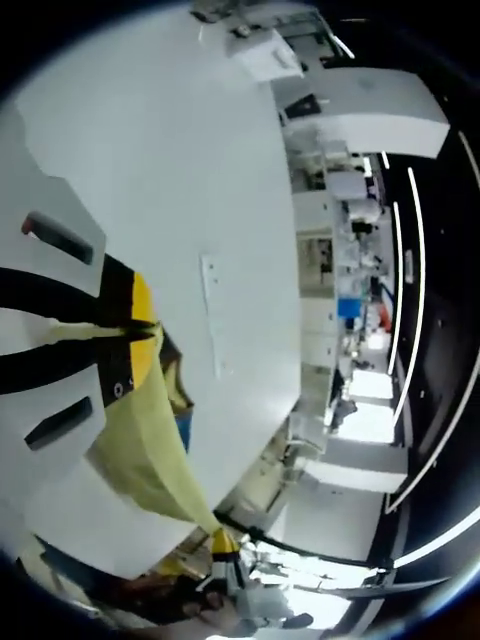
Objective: Fold the garment on the visible template until the final outline fits inside the template.
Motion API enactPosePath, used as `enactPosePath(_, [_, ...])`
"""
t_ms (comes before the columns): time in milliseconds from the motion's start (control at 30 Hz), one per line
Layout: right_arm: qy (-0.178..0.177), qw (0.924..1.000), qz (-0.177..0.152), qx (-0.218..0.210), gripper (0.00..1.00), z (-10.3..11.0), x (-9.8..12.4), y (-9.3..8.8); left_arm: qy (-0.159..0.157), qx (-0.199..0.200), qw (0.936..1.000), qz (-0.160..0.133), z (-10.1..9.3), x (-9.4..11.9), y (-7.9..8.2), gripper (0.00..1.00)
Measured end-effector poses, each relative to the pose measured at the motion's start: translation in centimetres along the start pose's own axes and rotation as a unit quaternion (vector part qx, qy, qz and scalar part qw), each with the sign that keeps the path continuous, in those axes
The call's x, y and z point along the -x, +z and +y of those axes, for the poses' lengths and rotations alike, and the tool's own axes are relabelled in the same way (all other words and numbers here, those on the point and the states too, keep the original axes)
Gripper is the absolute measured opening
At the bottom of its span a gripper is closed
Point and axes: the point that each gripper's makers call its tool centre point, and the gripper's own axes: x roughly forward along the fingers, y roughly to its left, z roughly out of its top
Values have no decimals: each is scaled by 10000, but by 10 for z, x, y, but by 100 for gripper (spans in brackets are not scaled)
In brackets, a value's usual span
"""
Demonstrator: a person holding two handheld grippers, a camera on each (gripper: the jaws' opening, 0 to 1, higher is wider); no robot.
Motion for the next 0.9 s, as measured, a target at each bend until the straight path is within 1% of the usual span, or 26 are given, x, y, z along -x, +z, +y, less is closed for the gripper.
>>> enactPosePath(67, [-40, 10000, 1, -5, 0, -4, -8, 2, 34, 37, 10000, -13, 2, -6, 0, 0])
enactPosePath(167, [6, 10000, -13, -87, 0, -6, -18, 5, 123, 42, 9999, -28, 10, -19, -2, 0])
enactPosePath(267, [-5, 9999, 13, -156, 0, -13, -34, 7, 155, 123, 9998, -96, 15, -31, -1, 0])
enactPosePath(400, [6, 9996, 33, -263, 0, -17, -54, 10, 248, 148, 9996, -77, 20, -48, -2, 0])
enactPosePath(467, [-21, 9995, 47, -304, 0, -28, -66, 11, 289, 185, 9993, -133, 23, -58, -2, 0])
enactPosePath(600, [-70, 9990, 57, -448, 0, -32, -84, 7, 438, 278, 9986, -93, 31, -80, -10, 0])
enactPosePath(633, [-71, 9984, 94, -547, 0, -32, -90, 5, 490, 305, 9983, -36, 33, -84, -12, 0])
enactPosePath(700, [-132, 9978, 130, -634, 0, -34, -101, 1, 539, 284, 9981, -42, 35, -96, -15, 0])
enactPosePath(733, [-131, 9970, 136, -756, 0, -35, -106, 0, 572, 322, 9978, -41, 36, -100, -17, 0])
enactPosePath(767, [-123, 9966, 143, -808, 0, -35, -110, -1, 604, 412, 9973, 2, 38, -106, -21, 0])
enactPosePath(867, [-136, 9954, 199, -925, 0, -36, -126, -7, 677, 469, 9966, 65, 43, -120, -32, 0])
enactPosePath(900, [-147, 9953, 207, -935, 0, -36, -130, -9, 694, 499, 9962, 143, 45, -126, -39, 0])
